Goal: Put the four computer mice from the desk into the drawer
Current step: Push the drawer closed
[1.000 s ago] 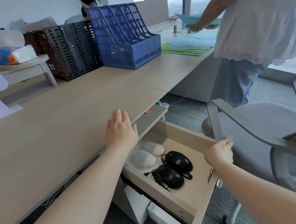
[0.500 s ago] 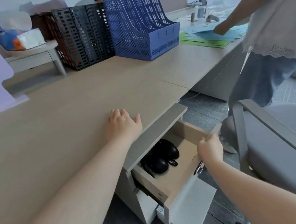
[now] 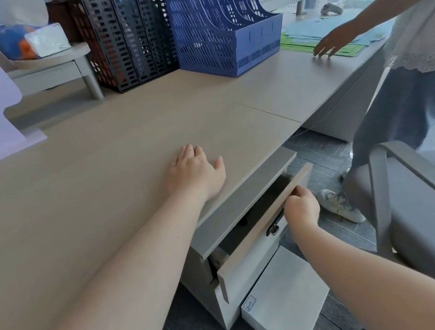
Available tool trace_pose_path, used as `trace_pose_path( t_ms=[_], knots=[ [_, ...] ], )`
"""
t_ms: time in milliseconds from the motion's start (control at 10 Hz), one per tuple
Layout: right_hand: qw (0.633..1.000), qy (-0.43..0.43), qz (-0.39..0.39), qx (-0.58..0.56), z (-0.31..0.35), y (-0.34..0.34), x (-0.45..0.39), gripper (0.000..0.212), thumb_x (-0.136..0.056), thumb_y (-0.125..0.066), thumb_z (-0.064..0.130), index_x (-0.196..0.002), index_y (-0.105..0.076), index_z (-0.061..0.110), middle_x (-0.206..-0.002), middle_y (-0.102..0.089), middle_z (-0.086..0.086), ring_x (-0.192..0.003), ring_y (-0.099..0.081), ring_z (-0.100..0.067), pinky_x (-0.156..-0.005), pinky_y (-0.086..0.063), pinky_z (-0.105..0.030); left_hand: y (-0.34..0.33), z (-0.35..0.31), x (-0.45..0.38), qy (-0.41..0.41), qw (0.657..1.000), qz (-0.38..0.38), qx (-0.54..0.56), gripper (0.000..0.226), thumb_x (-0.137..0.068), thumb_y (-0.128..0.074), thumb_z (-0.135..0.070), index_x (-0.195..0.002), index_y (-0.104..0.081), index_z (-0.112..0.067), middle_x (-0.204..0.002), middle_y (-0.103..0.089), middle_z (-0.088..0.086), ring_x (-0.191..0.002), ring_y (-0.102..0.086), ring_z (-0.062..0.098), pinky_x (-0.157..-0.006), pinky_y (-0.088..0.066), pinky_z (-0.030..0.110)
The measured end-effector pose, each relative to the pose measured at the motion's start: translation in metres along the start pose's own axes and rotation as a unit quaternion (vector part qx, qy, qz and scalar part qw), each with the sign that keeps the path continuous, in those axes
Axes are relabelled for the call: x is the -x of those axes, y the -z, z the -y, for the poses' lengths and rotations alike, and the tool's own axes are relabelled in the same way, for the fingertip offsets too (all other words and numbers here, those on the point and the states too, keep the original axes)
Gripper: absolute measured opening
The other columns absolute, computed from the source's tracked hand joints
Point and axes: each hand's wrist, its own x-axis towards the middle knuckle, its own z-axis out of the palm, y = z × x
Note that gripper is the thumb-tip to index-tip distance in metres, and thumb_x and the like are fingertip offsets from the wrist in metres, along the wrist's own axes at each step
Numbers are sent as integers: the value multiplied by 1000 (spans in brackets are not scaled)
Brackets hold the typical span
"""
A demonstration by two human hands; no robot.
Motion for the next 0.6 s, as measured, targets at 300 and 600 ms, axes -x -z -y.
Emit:
trace_pose_path(
  t_ms=[300, 600],
  knots=[
    [995, -5, 63, 77, 5, -29, 7, 25, -75, -27, -11, -66, -33, 13, -62, -33, -1, -54, -23, -18, -51, -20, -27, -3, 0, -2, 1, 1000, -4, -7, 69, -96, -26, -48, -150, -18, -6, -161, -14, 9, -150, -9, 20, -122, -9, 36],
    [986, 28, 49, 157, 0, -39, -4, 21, -75, -31, -8, -72, -43, 9, -61, -42, -3, -52, -33, -17, -47, -26, -26, -3, 0, 0, 0, 1000, -7, 4, 69, -96, -26, -48, -151, -17, -6, -161, -13, 9, -150, -8, 20, -121, -8, 35]
  ],
)
